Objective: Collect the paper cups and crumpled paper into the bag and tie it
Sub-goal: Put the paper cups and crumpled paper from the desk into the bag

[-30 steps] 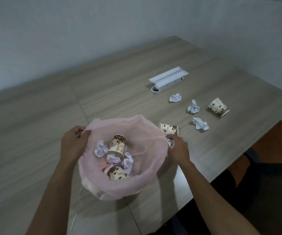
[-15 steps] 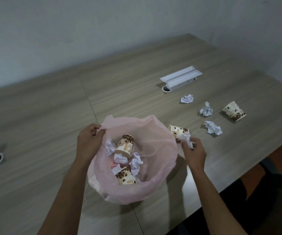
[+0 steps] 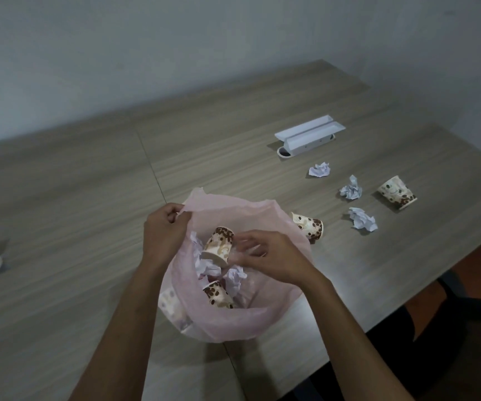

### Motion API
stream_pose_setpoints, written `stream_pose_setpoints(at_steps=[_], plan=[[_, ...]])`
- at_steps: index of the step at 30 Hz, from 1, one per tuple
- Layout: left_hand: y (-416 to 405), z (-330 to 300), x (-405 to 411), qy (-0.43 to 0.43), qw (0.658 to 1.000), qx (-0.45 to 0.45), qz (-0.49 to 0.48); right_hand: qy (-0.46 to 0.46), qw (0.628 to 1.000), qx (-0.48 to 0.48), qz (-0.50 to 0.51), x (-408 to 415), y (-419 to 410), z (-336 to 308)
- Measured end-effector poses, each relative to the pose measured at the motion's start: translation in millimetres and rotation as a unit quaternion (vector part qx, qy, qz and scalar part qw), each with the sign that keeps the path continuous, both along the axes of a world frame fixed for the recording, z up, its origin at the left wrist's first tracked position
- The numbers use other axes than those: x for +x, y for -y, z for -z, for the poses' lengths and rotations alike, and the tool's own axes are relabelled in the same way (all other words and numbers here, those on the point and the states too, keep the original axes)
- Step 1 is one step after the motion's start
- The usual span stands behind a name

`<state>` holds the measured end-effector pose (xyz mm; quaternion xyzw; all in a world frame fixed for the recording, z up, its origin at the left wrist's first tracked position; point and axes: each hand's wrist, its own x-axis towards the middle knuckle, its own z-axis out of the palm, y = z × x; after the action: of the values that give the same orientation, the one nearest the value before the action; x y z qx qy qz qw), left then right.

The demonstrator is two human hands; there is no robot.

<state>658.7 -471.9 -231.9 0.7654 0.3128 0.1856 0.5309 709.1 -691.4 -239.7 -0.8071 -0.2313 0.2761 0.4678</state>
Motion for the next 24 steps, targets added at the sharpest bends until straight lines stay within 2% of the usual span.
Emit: stream_pose_setpoints(at_steps=[2,4,6,8,11,13,16,17,20,22,24], plan=[[-2,-2,13,0.005,1.000,0.000,-0.003,0.048,0.994,0.049,0.087,23,8,2],[-6,-3,26,0.008,1.000,-0.001,-0.009,0.106,0.967,0.093,0.212,51,15,4],[-9,-4,34,0.006,1.000,-0.006,-0.018,0.150,0.935,0.093,0.307,79,20,8],[-10,-5,38,0.005,0.999,-0.006,-0.031,0.143,0.927,0.062,0.341,112,24,22],[-13,-9,43,0.011,0.999,-0.003,-0.043,0.097,0.949,-0.024,0.300,162,24,46],[-15,-10,45,0.004,0.999,0.001,-0.048,0.095,0.962,-0.111,0.232,184,21,61],[-18,-7,42,0.003,0.998,0.009,-0.057,0.088,0.971,-0.178,0.131,199,18,92],[-20,-5,40,0.002,0.998,0.008,-0.061,0.090,0.970,-0.195,0.113,211,22,123],[-26,3,34,0.001,0.997,-0.002,-0.073,0.093,0.964,-0.212,0.133,209,30,169],[-29,6,29,0.004,0.997,-0.005,-0.079,0.068,0.964,-0.189,0.175,175,25,147],[-34,6,25,0.008,0.997,-0.007,-0.081,0.015,0.967,-0.124,0.223,148,19,129]])
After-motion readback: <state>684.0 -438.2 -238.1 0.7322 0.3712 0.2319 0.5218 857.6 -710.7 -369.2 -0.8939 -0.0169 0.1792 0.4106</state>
